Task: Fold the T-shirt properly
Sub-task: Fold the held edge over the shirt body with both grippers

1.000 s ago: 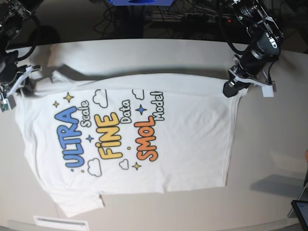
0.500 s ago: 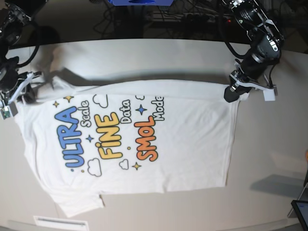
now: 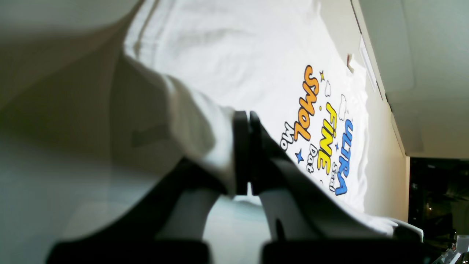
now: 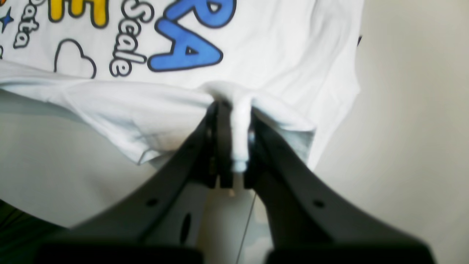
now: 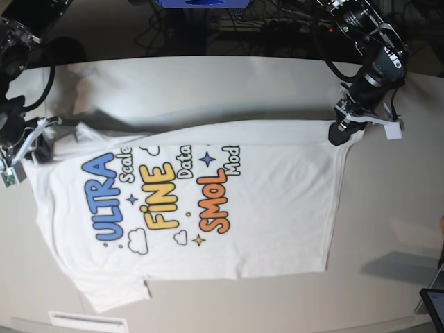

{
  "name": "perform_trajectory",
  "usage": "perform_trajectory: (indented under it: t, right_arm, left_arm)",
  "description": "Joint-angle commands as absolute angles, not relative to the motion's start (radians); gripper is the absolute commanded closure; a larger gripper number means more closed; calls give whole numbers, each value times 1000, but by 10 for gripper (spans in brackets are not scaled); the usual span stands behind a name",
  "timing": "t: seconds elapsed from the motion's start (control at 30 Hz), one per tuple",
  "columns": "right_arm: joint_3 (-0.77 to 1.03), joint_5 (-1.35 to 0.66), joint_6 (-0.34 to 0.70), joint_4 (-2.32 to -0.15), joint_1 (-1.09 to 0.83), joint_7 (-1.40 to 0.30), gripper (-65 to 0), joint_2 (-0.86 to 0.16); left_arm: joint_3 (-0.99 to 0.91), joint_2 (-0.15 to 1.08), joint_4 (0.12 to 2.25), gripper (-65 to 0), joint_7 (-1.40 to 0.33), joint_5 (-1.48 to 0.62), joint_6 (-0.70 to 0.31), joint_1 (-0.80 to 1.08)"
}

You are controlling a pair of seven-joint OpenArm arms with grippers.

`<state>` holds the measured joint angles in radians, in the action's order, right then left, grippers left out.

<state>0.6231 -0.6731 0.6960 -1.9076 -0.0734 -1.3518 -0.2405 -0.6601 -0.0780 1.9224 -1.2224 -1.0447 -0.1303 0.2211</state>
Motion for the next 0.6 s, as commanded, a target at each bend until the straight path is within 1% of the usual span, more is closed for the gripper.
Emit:
perform_trajectory:
  t: [0.0,0.13,0.17,0.27,0.57]
  right_arm:
    - [625,-682,698,-1922,-59,-1334,-1,-257]
    - [624,-682,698,-1883,-44,-1334,-1,-260]
    - [615,-682,698,-1876,-41,-1334,-1,-274]
    - [552,-682,698,-1851,-35,-1330,-1,-297]
    - [541,-680,698,-1842,12,-1331,-1,-297]
  left_arm:
    - [-662,-71,1926,0,-1208,-1063,-133,219]
    - [-664,-81,1891,0,-1207,-1064,-131,214]
    - [-677,-88,1885,0,-1207,-1064,-131,213]
    - [-719,-105,1883,0,-1208,-1064,-131,206]
    - [-734,-105,1882,0,-1210,-1064,-131,191]
